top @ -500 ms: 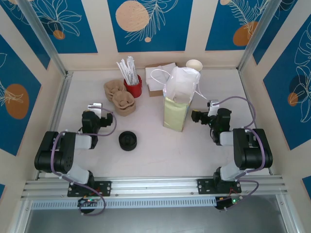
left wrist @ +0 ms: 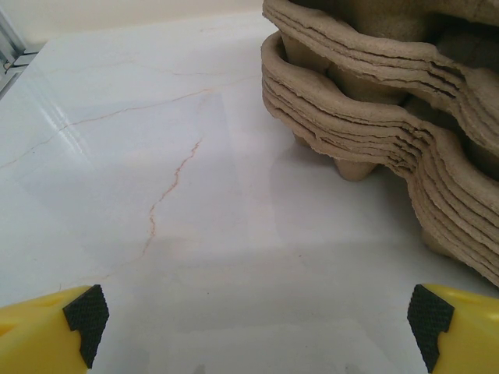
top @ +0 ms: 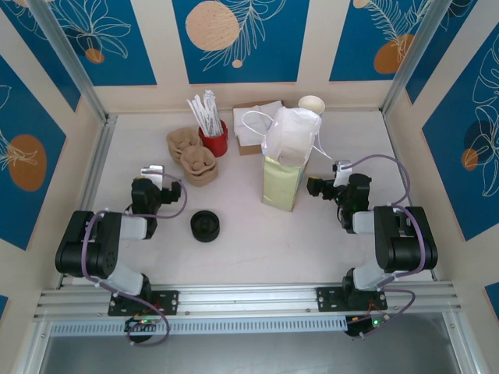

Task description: Pack the takeout coffee

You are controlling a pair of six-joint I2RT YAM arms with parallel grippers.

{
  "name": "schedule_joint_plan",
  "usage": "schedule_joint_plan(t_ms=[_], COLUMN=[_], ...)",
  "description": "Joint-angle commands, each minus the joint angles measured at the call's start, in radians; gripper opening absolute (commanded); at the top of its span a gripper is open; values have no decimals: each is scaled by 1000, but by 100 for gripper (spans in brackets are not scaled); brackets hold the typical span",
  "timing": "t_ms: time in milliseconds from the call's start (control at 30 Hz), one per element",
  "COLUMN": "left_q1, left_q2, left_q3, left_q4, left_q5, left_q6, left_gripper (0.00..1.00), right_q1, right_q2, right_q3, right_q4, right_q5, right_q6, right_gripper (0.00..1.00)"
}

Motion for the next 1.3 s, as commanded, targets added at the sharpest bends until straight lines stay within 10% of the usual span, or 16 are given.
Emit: schedule_joint_plan(t_ms=[0,533,967,1267], left_q1=[-2,-3,-4,-3], left_q2=[0,-85,-592,-612], left_q3=[19,17,314,602], left_q4=[2,-62,-868,-1264], left_q5=[23,12,-132,-149], left_q6=[12,12,-279,-427], left_gripper=[100,100,100,100], right_q1=[-2,-28,-172,-155], right_q2=[-7,-84,-368,-68], right_q3=[19,20,408,1043], right_q4=[24,-44,-845,-1366], right_q5=[-16,52,232,-164], right_q6=[-22,43,398,511], right_gripper=[99,99,100,97])
